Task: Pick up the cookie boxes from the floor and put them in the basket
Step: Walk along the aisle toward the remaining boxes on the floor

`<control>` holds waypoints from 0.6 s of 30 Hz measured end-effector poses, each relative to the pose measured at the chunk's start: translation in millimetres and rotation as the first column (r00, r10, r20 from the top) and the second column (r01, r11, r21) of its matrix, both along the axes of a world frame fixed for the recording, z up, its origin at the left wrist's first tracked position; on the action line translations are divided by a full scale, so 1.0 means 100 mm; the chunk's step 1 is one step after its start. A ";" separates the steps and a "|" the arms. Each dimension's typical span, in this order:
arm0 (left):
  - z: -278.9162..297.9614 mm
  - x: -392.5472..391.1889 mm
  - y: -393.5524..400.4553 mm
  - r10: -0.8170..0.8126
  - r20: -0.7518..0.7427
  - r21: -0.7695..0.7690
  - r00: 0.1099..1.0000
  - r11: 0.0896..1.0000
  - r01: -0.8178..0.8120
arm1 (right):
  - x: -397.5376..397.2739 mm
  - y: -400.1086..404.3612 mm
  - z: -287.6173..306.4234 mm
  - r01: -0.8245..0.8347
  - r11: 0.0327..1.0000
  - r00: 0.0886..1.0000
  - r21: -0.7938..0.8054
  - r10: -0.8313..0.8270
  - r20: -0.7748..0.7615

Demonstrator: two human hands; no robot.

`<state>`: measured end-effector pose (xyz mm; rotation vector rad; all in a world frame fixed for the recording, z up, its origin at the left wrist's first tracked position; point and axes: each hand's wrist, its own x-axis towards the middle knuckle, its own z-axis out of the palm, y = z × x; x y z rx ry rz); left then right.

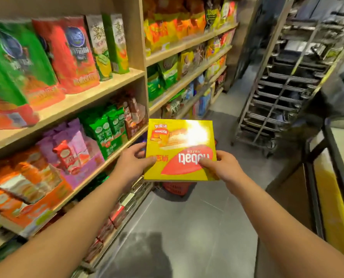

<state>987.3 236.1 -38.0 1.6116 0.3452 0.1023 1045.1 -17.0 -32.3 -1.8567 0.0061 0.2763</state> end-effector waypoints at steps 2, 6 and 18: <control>-0.04 0.33 -0.11 0.011 -0.029 0.015 1.000 1.000 -0.010 | 0.37 -0.10 -0.06 -0.009 1.000 1.000 0.000 0.009 -0.024; -0.19 0.93 -0.24 0.022 -0.094 0.026 0.995 0.999 -0.020 | 1.03 -0.27 -0.23 -0.033 0.999 0.997 -0.025 0.032 -0.065; -1.07 3.00 -0.38 -0.034 -0.227 -0.058 0.973 0.998 0.021 | 3.23 -0.40 -1.16 -0.112 0.992 0.937 -0.059 0.085 -0.339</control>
